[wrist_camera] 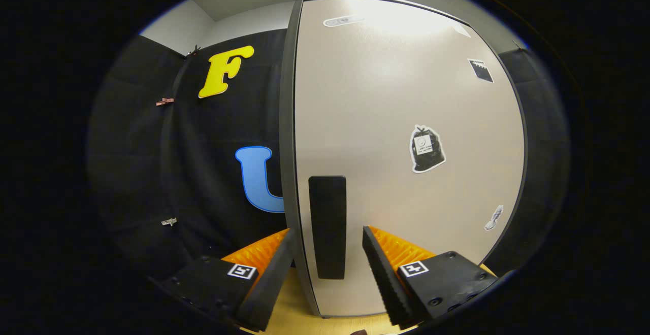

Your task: Open the shoe cabinet door, grab the shoes and put them into the shoe cabinet, then close the shoe cabinet door.

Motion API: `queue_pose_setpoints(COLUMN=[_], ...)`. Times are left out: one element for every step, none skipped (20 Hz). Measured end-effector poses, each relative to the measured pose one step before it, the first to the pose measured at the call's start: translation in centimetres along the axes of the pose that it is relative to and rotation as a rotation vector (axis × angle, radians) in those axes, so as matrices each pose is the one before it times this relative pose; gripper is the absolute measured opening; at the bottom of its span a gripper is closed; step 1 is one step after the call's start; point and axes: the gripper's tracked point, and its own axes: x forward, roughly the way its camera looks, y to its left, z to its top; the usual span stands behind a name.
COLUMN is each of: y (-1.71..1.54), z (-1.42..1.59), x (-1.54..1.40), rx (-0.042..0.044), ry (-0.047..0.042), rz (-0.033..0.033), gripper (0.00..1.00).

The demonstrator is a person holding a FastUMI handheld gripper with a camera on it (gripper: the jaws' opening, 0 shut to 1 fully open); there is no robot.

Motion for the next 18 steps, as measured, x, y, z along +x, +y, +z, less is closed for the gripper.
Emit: queue_pose_setpoints(y=[-0.279, -0.111, 0.662, -0.161, -0.611, -0.165, 0.081, 0.073, -0.04, -0.017, 0.154, 0.079, 0.111, 0.068, 0.029, -0.16, -0.155, -0.02], z=[-0.54, 0.421, 0.248, -0.246, -0.257, 0.109, 0.142, 0.044, 0.059, -0.114, -0.092, 0.28, 0.074, 0.062, 0.041, -0.099, 0.045, -0.052], x=[0.566, -0.126, 0.103, 0.035, 0.026, 0.234, 0.029, -0.247, 0.019, -0.031, -0.272, -0.416, -0.348, -0.557, -1.15, -1.233, -1.068, -1.31], rx=[-0.00402, -0.00192, -0.00686, -0.02011, -0.0199, 0.01727, 0.01303, -0.00727, -0.01027, -0.00022, 0.00306, 0.006, -0.00557, -0.00298, 0.00464, 0.00872, 0.00144, -0.00024], ry=[0.01818, -0.02651, -0.01528, 0.00704, -0.00409, 0.00826, -0.00078, 0.00424, -0.0072, 0.00721, -0.00396, 0.00286, -0.00928, 0.00205, -0.00041, 0.00747, 0.00004, 0.0025], rz=[-0.02098, -0.02004, 0.00772, -0.01602, -0.03485, -0.00391, -0.00101, 0.00606, 0.01109, 0.00987, 0.01589, 0.01553, 0.02037, 0.01812, 0.02178, 0.02396, 0.02637, 0.02308], gripper=[0.8, 0.62, 0.55, 0.47, 0.48, 0.41, 0.35, 0.3, 0.3, 0.25, 0.19, 0.19, 0.15, 0.15, 0.15, 0.15, 0.15, 0.15])
